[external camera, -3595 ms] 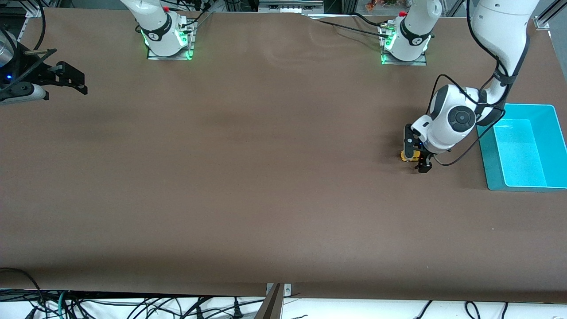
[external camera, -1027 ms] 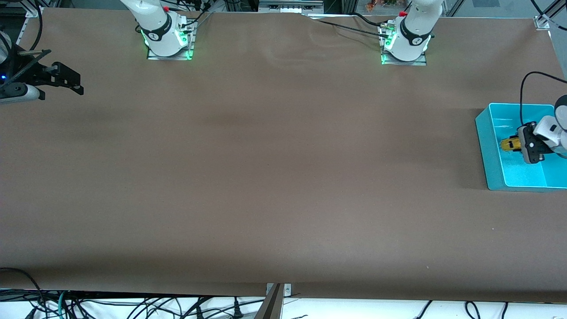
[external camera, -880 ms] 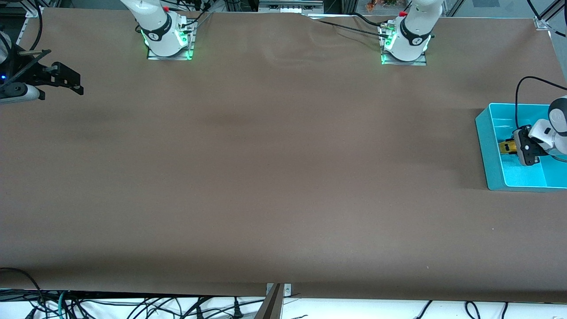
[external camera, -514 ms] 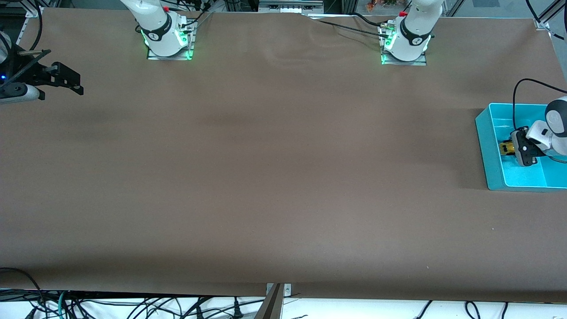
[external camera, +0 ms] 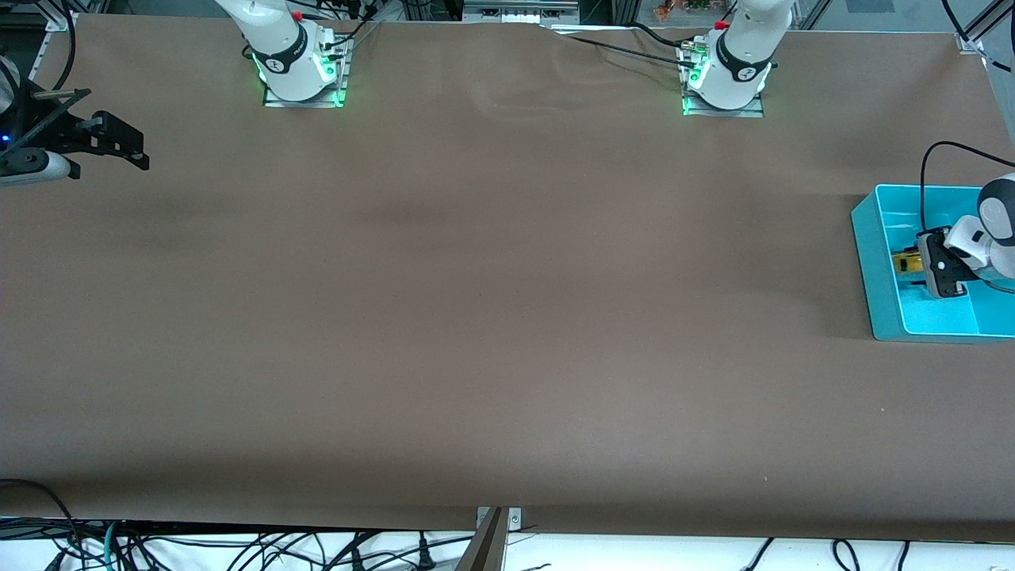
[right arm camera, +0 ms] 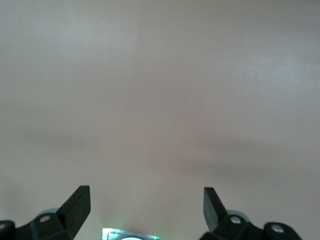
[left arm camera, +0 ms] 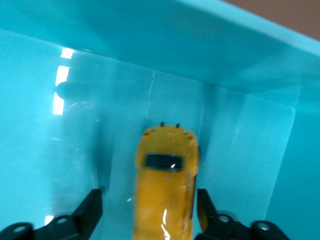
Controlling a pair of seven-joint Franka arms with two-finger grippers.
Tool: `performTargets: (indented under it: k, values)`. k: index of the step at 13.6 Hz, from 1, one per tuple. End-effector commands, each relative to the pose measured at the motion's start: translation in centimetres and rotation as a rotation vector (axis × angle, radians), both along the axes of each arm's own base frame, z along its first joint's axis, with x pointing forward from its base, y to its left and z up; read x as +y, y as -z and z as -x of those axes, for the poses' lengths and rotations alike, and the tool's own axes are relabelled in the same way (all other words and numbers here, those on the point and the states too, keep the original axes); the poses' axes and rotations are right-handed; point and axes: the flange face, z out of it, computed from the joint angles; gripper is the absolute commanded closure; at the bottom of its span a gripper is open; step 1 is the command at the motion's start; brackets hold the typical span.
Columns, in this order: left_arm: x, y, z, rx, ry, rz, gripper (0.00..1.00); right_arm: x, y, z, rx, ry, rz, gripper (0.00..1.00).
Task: Wind and store yellow beetle car
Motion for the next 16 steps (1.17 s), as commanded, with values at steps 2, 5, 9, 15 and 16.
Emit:
performTargets:
  k: [2,5,9,15,16]
  values:
    - [-1.9,-9.2,-2.2,-0.049,0.057,-0.051,0.00,-0.2,-0.6,-0.3,-0.001,0.011,-0.015,0.00]
    - [-4.7,-16.6,-5.2,-0.019,0.081,-0.039,0.00,-0.6,-0.4,-0.4,0.003,0.018,-0.016,0.00]
    - [-13.9,-25.1,-8.7,0.060,-0.056,-0.042,0.00,-0.8,-0.3,-0.4,0.004,0.022,-0.017,0.00]
    - [-27.2,-28.5,-9.6,0.099,-0.296,-0.053,0.00,-0.8,-0.3,-0.4,0.003,0.022,-0.017,0.00]
    - [-29.5,-30.1,-9.0,0.101,-0.370,-0.091,0.00,-0.8,-0.3,-0.4,0.003,0.022,-0.017,0.00]
